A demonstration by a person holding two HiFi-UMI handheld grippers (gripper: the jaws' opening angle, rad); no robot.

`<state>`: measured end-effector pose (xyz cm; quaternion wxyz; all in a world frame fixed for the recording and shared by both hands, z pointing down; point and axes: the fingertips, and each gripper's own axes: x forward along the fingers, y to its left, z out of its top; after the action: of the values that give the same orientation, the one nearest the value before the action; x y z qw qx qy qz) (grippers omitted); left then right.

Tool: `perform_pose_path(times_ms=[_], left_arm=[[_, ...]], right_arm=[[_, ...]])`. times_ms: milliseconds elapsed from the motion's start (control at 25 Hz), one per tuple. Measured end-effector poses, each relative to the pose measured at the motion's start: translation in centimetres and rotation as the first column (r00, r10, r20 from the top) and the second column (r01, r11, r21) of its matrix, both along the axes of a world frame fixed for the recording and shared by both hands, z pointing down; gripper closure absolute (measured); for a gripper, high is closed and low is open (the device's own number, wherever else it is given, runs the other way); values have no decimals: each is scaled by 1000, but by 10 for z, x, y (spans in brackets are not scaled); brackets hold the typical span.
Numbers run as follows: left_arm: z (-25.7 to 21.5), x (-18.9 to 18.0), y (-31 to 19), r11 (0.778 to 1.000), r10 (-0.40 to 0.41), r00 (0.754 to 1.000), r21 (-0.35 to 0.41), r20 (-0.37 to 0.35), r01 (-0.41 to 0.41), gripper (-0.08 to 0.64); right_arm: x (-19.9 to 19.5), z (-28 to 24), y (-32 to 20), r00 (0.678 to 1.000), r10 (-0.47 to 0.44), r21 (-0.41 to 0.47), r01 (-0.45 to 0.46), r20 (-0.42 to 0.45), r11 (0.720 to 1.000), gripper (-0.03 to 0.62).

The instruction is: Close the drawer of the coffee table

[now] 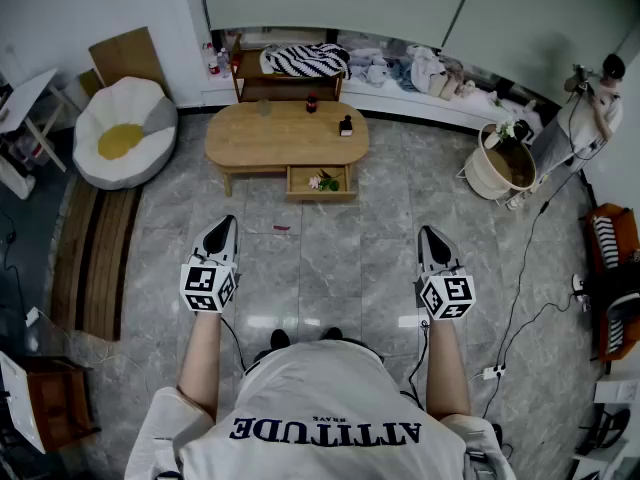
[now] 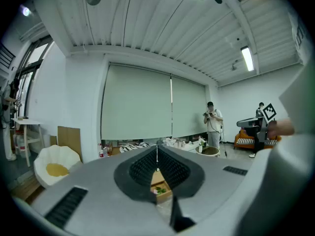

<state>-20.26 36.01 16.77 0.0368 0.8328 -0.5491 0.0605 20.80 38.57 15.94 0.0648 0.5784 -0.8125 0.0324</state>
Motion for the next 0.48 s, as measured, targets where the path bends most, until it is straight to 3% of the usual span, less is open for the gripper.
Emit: perform_pose_path(times_ms=[480], left_arm=[[4, 4, 4, 1000, 3, 1000, 1, -1, -3, 538]], right_arm=[[1, 1, 4, 1000, -3, 2, 3, 5, 1000, 575]])
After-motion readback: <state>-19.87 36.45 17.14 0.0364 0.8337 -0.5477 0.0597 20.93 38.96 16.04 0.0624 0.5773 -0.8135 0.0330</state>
